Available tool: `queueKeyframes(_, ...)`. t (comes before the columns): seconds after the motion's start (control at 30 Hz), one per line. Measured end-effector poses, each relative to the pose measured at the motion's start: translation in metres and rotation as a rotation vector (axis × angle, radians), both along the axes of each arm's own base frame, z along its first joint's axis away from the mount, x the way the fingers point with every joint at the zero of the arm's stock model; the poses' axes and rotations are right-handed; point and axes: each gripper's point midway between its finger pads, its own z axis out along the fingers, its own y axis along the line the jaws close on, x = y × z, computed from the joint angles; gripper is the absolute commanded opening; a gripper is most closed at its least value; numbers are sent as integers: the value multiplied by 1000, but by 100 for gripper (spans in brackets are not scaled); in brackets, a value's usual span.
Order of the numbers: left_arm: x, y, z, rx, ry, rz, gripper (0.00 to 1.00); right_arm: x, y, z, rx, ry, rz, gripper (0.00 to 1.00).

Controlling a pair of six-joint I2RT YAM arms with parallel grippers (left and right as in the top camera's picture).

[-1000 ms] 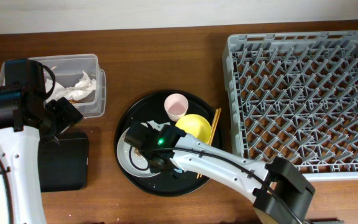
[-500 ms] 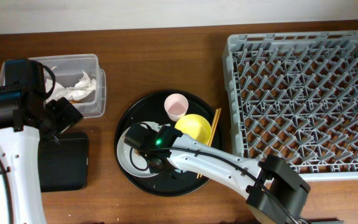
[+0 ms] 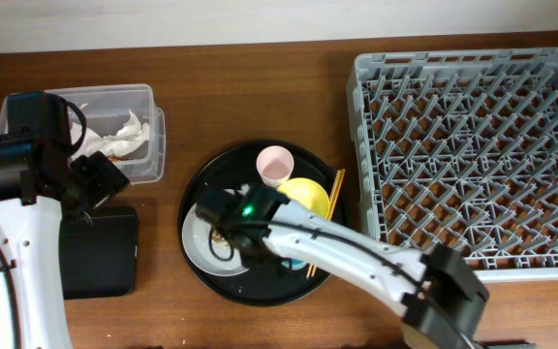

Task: Sort waste into correct bins and load items into the dishwasher rack
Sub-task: 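Carry the blue cup to the dish rack and place it upside down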

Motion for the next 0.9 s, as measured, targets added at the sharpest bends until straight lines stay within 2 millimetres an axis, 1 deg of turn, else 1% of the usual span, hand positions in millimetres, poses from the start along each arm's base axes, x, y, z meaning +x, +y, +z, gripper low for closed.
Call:
queueKeyframes(0.03, 0, 0, 0, 0, 0, 0, 99, 12, -8, 22, 19, -40, -28, 4)
queueKeyframes(0.07, 0, 0, 0, 0, 0, 0, 99, 27, -19, 47, 59, -94, -64, 4)
queueKeyframes(0.1, 0, 0, 0, 0, 0, 0, 99, 36, -26, 58, 81, -119, -78, 4)
queueKeyframes(0.13, 0, 0, 0, 0, 0, 0, 99, 50, -40, 76, 111, -160, -103, 4)
queueKeyframes(0.17, 0, 0, 0, 0, 0, 0, 99, 64, -61, 96, 138, -207, -138, 4)
queueKeyframes(0.2, 0, 0, 0, 0, 0, 0, 99, 77, -82, 112, 155, -248, -174, 4)
queueKeyframes(0.23, 0, 0, 0, 0, -1, 0, 99, 85, -98, 120, 175, -266, -198, 4)
queueKeyframes(0.3, 0, 0, 0, 0, -1, 0, 99, 114, -163, 146, 228, -341, -326, 4)
queueKeyframes(0.37, 0, 0, 0, 0, -2, 0, 99, 134, -232, 161, 266, -399, -462, 4)
queueKeyframes(0.4, 1, 0, 0, 0, -2, 0, 99, 142, -271, 164, 265, -429, -524, 4)
queueKeyframes(0.43, 0, 0, 0, 0, 0, 0, 99, 144, -309, 162, 249, -441, -575, 4)
queueKeyframes(0.47, 0, 0, 0, 0, 0, 0, 99, 144, -324, 162, 239, -446, -596, 4)
queueKeyframes(0.53, 0, 0, 0, 0, -1, 0, 99, 147, -360, 151, 234, -430, -633, 4)
queueKeyframes(0.6, 0, 0, 0, 0, -1, 0, 99, 154, -376, 137, 284, -402, -604, 4)
queueKeyframes(0.67, 0, 0, 0, 0, 0, 0, 99, 173, -376, 123, 453, -390, -498, 4)
queueKeyframes(0.73, 0, 0, 0, 0, 0, 0, 99, 192, -374, 120, 623, -426, -418, 4)
queueKeyframes(0.8, 0, 0, 0, 0, 0, 0, 99, 202, -381, 114, 735, -446, -397, 4)
queueKeyframes(0.87, 0, 0, 0, 0, 0, 0, 99, 210, -395, 108, 885, -480, -381, 4)
queueKeyframes(0.9, 0, 0, 0, 0, 0, 0, 99, 211, -406, 105, 950, -496, -394, 4)
